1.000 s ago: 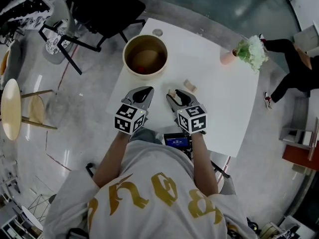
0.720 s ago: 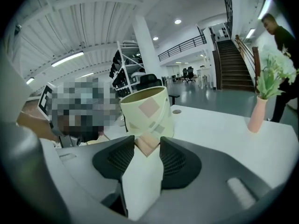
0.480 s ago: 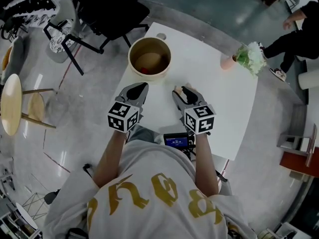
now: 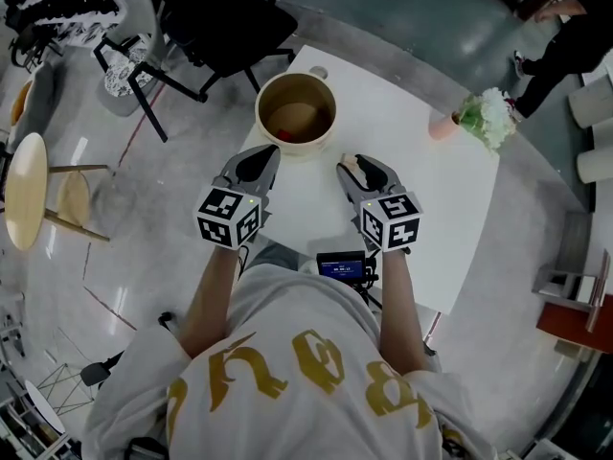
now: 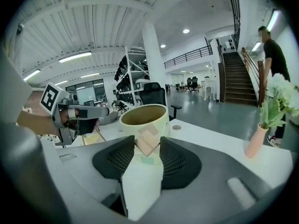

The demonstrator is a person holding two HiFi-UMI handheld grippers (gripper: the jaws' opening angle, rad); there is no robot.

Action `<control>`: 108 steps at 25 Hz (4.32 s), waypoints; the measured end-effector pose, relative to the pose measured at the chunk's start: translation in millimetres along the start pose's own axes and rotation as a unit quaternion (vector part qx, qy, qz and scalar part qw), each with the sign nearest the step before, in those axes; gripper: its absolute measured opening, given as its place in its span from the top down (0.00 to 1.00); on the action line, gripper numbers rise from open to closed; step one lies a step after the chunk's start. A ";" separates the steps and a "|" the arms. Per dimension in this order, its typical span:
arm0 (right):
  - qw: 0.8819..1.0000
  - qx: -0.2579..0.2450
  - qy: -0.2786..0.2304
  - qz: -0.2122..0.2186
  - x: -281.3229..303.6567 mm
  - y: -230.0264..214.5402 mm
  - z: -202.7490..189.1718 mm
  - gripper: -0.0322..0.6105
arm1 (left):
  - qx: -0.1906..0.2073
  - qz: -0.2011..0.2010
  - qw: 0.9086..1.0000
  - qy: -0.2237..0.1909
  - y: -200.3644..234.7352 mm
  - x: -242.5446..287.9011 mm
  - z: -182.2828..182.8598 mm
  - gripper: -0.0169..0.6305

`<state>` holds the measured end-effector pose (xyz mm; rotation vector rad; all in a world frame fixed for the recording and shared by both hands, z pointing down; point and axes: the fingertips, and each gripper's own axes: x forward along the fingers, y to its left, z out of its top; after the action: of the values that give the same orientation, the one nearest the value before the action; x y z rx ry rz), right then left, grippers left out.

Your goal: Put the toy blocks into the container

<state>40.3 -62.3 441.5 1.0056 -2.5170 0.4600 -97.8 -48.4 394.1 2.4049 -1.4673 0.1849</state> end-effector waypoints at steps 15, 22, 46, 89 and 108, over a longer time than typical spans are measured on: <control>0.998 -0.021 -0.052 0.007 16.4 3.1 50.3 0.64 | 0.001 0.013 1.000 -0.003 22.6 6.4 17.9 0.97; 0.997 -0.033 -0.061 0.016 38.2 6.0 65.0 0.64 | -0.004 0.020 1.000 0.006 33.5 12.2 15.0 0.97; 0.994 -0.100 -0.019 0.027 84.3 13.7 61.2 0.64 | -0.019 0.021 0.999 0.022 49.0 36.5 4.7 0.97; 0.995 -0.022 0.010 -0.096 -25.2 -59.3 -23.3 0.62 | -0.004 -0.102 0.993 0.065 -60.2 51.9 -39.5 0.97; 0.988 -0.014 0.111 -0.108 -22.4 -91.0 -106.1 0.61 | -0.017 -0.149 0.979 0.137 -81.1 86.6 -94.1 0.97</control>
<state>144.4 -65.9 537.4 1.1342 -2.1837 0.4438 19.3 -55.8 490.0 2.4190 -0.9720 0.3973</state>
